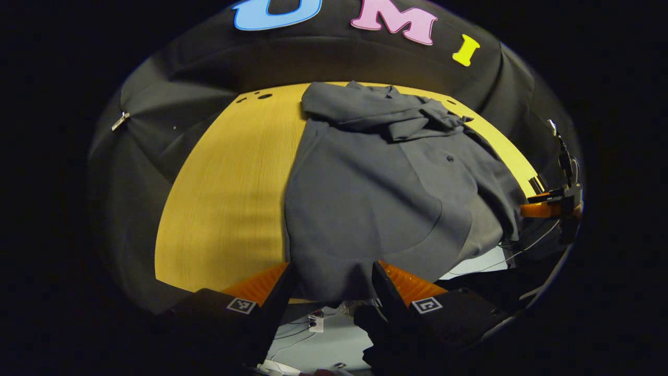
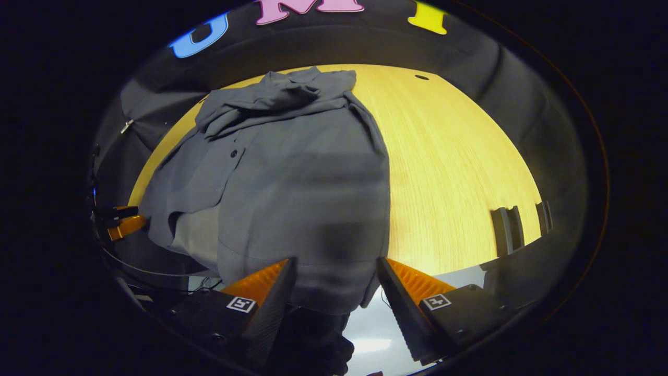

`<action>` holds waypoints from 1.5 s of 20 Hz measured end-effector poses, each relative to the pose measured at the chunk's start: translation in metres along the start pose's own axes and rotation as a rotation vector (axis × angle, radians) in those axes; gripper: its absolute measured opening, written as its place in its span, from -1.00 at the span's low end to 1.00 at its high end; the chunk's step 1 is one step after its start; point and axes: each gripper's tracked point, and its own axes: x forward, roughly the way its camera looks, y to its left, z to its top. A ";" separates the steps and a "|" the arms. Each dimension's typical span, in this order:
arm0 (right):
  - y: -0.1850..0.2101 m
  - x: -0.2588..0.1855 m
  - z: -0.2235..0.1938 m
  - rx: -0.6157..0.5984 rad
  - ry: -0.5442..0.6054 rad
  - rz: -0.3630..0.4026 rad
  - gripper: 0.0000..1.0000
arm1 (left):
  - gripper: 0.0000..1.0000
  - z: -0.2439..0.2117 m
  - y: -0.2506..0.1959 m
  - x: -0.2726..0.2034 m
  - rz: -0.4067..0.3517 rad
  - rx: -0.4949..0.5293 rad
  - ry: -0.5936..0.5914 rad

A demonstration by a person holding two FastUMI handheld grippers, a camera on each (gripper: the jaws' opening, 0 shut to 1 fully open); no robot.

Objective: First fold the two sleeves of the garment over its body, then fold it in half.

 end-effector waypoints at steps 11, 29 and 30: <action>-0.001 0.009 0.012 -0.022 -0.015 -0.028 0.97 | 0.92 -0.001 0.004 0.014 0.066 -0.043 0.045; 0.033 0.025 0.045 0.019 -0.072 0.109 -0.90 | -0.89 0.031 -0.016 0.026 -0.056 -0.083 0.028; 0.033 0.019 0.049 0.008 -0.084 0.107 -0.90 | -0.89 0.036 -0.016 0.023 -0.059 -0.102 0.020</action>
